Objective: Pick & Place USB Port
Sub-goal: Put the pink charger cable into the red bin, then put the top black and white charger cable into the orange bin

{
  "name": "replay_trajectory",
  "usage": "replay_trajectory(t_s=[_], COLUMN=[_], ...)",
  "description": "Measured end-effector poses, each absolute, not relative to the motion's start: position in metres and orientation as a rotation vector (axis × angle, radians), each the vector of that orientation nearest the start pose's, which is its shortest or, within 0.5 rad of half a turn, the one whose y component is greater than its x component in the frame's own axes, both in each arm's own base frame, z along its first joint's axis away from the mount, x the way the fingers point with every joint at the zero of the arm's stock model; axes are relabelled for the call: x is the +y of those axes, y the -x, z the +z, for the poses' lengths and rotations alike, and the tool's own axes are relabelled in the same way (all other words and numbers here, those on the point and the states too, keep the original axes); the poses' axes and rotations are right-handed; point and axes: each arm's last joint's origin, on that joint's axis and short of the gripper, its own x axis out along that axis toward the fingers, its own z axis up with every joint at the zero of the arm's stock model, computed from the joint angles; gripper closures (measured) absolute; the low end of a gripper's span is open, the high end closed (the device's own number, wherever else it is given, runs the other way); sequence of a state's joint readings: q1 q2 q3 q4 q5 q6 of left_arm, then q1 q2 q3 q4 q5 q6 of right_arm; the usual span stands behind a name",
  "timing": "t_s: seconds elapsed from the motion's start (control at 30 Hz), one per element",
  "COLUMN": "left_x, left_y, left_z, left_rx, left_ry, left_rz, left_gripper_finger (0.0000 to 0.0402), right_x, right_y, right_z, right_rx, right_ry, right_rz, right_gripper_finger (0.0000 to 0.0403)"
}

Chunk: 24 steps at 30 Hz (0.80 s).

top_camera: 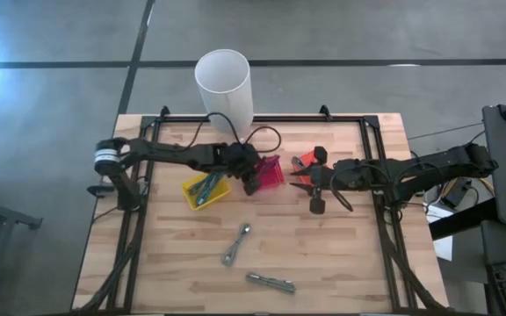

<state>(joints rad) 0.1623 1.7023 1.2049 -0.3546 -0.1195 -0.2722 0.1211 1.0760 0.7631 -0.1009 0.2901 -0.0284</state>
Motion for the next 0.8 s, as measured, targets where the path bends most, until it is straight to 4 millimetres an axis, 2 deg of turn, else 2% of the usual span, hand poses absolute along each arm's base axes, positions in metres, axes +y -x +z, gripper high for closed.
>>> replay_trajectory(t_s=[0.13, 0.47, 0.8], left_x=[0.063, 0.064, 0.059], left_y=[-0.359, -0.359, -0.368], left_z=[0.223, 0.225, 0.244], left_rx=[0.835, 0.825, 0.767], left_ry=[0.231, 0.183, 0.179], left_rz=[0.377, 0.414, 0.410], left_gripper_finger=[0.0357, 0.0276, 0.0273], right_x=[0.020, 0.020, 0.020], right_y=[-0.233, -0.233, -0.230], right_z=[0.279, 0.279, 0.273], right_rx=[0.409, 0.409, 0.472], right_ry=[0.113, 0.112, 0.092], right_rz=[-0.160, -0.160, -0.165], right_gripper_finger=[0.0274, 0.0284, 0.0281])
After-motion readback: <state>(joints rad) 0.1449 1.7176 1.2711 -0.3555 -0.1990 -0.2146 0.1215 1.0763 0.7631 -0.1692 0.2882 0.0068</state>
